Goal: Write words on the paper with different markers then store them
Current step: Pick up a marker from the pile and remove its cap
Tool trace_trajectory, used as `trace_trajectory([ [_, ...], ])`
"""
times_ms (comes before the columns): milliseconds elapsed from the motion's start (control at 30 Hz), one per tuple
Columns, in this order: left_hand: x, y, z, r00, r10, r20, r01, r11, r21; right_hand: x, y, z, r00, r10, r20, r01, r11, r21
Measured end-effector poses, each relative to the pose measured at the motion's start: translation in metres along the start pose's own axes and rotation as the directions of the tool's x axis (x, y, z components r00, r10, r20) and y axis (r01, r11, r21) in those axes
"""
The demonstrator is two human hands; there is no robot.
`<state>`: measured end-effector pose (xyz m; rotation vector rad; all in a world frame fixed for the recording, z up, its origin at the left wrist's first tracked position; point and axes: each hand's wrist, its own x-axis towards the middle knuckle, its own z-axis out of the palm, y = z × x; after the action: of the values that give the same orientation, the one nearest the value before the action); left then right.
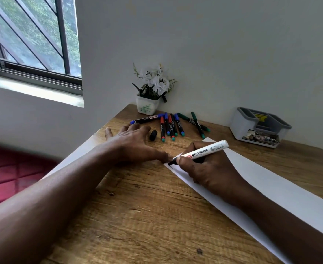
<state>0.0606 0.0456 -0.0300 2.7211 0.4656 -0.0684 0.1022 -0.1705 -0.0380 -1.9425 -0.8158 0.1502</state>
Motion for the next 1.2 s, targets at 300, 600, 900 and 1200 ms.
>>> trace_trajectory([
  [300,0.0012,0.0007,-0.0001,1.000,-0.005,0.004,0.005,1.000,0.002,-0.0009,-0.0020,-0.0027,1.000,-0.005,0.027,0.004,1.000,0.006],
  [600,0.0025,-0.0002,0.0003,1.000,-0.011,0.008,0.011,1.000,0.007,-0.0002,-0.0023,0.0014,0.998,0.005,-0.062,-0.005,1.000,-0.010],
  [900,0.0057,-0.0018,0.0004,1.000,-0.014,0.015,0.014,1.000,-0.001,-0.0012,-0.0019,-0.0006,0.997,-0.005,-0.076,0.003,1.000,-0.024],
  [1200,0.0059,-0.0032,0.0011,1.000,-0.018,0.011,0.018,1.000,0.000,-0.0006,0.0013,0.0025,0.989,-0.007,-0.145,-0.004,0.997,-0.071],
])
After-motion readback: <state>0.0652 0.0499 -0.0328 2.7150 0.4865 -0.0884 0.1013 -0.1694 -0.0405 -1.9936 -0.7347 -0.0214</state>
